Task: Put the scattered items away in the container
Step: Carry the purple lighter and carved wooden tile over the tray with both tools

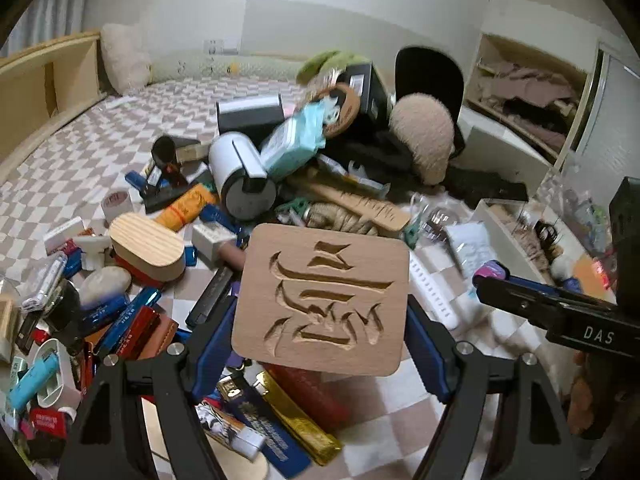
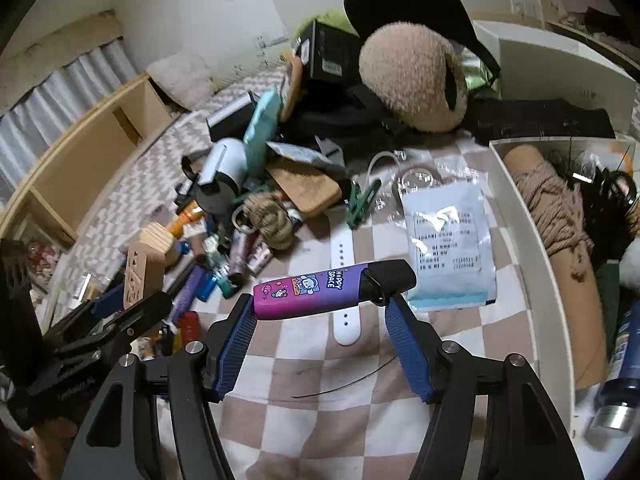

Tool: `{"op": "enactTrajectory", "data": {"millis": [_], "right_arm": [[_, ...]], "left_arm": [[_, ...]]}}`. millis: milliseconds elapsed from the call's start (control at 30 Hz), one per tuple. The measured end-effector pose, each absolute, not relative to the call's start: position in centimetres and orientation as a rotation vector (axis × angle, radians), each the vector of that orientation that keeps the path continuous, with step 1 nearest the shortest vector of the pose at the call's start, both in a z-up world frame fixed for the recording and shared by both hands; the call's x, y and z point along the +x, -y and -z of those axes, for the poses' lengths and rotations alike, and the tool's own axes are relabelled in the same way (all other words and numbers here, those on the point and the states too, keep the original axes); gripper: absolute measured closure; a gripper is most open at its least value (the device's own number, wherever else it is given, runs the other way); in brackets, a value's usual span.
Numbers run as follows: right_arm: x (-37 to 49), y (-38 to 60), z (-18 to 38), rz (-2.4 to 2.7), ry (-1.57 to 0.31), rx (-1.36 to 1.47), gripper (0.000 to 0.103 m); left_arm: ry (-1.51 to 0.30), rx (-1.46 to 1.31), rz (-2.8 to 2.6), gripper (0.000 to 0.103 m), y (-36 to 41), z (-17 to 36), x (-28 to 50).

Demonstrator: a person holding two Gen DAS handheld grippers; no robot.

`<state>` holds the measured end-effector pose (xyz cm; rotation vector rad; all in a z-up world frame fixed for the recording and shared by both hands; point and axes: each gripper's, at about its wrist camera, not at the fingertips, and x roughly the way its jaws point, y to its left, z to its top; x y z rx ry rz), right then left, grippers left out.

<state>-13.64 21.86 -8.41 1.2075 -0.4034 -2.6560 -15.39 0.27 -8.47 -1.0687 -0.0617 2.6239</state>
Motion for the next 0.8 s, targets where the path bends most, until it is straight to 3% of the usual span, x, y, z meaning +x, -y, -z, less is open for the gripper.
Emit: {"op": "enactTrajectory", "data": {"millis": [400,800], "right_arm": [[-12.0,-27.8,2.1,2.776,0.406,1.027,0.036],[-11.2,-41.9,0.0,2.918,0.447,1.127,0.036]], "left_arm": [[0.040,-0.918,-2.567,0.024,-6.2,4.6,-14.5],[-0.008,-0.795,-2.404,0.024,-16.8,1.2,-14.6]]}}
